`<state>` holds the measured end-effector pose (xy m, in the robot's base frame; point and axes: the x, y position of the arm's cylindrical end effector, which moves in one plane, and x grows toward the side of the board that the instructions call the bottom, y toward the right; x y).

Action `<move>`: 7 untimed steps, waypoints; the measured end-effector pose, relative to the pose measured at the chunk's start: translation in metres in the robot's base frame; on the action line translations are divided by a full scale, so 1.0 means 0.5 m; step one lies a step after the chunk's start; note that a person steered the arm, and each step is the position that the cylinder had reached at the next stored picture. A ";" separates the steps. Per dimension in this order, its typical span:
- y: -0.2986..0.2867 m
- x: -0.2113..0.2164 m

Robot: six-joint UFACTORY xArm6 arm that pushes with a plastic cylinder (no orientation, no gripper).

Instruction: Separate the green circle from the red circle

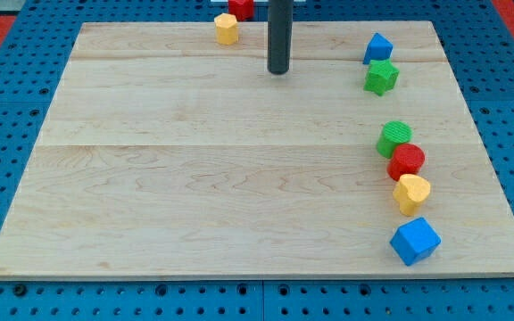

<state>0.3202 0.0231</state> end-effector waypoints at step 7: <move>0.318 0.240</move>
<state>0.4401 0.1819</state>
